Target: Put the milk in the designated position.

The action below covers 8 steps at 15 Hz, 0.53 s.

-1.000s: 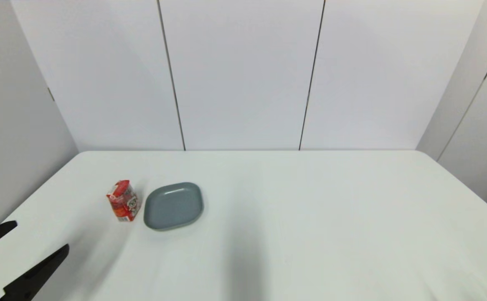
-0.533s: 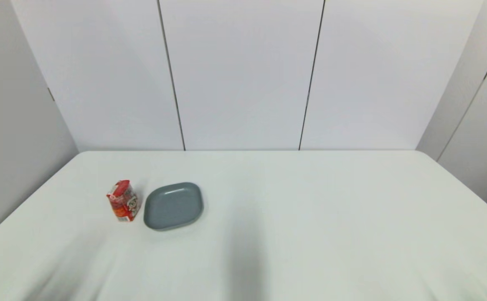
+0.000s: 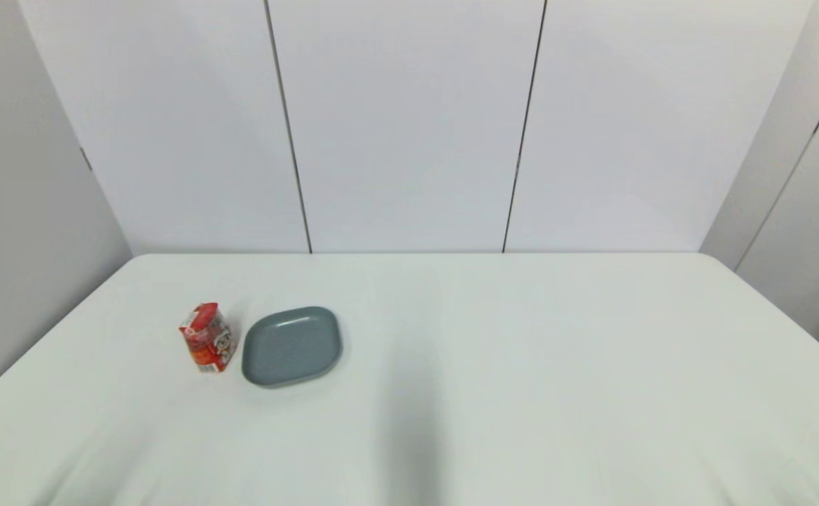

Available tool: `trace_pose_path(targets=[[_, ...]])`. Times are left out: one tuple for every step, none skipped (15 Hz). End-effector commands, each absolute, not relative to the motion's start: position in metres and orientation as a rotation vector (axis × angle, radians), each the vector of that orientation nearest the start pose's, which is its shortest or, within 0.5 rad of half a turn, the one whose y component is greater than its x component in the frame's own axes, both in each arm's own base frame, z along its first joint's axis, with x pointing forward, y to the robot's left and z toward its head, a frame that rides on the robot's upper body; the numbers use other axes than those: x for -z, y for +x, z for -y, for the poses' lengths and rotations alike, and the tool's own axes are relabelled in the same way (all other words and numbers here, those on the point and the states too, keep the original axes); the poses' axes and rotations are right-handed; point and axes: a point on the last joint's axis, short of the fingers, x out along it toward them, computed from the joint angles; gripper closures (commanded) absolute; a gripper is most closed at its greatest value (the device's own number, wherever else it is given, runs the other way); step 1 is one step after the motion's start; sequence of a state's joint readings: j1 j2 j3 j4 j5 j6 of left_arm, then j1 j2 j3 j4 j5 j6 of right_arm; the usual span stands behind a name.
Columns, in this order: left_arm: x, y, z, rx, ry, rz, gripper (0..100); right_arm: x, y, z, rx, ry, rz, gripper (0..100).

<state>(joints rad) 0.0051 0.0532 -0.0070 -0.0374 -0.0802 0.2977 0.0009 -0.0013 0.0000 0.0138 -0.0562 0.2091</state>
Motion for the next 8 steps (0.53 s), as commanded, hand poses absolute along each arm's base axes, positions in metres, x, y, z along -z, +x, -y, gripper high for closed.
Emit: trace_pose_path(targets=[[-0.0793, -0.0232, 0.0018, 0.069, 0.281, 0.052, 0, -0.0736, -0.0227, 0.0013, 0.057, 0.21, -0.009, 0], [-0.0789, -0.0232, 0.0018, 0.07, 0.241, 0.046, 0, -0.0736, -0.0227, 0.0013, 0.057, 0.21, -0.009, 0], [-0.0757, -0.0231, 0.0018, 0.071, 0.203, 0.013, 0, -0.0741, -0.0228, 0.0013, 0.056, 0.21, -0.008, 0], [-0.0751, -0.0231, 0.0016, 0.066, 0.163, 0.005, 0, -0.0741, -0.0228, 0.0013, 0.056, 0.21, -0.008, 0], [-0.0751, -0.0231, 0.0016, 0.066, 0.13, 0.004, 0, -0.0741, -0.0228, 0.0013, 0.056, 0.21, -0.008, 0], [-0.0749, -0.0231, 0.0014, 0.055, 0.089, 0.001, 0, -0.0741, -0.0228, 0.0013, 0.056, 0.21, -0.008, 0], [-0.0751, -0.023, 0.0008, 0.028, 0.049, 0.001, 0, -0.0741, -0.0228, 0.0013, 0.056, 0.21, -0.008, 0], [-0.0753, -0.023, 0.0002, 0.002, 0.014, 0.002, 0, -0.0741, -0.0228, 0.0013, 0.056, 0.21, -0.008, 0]])
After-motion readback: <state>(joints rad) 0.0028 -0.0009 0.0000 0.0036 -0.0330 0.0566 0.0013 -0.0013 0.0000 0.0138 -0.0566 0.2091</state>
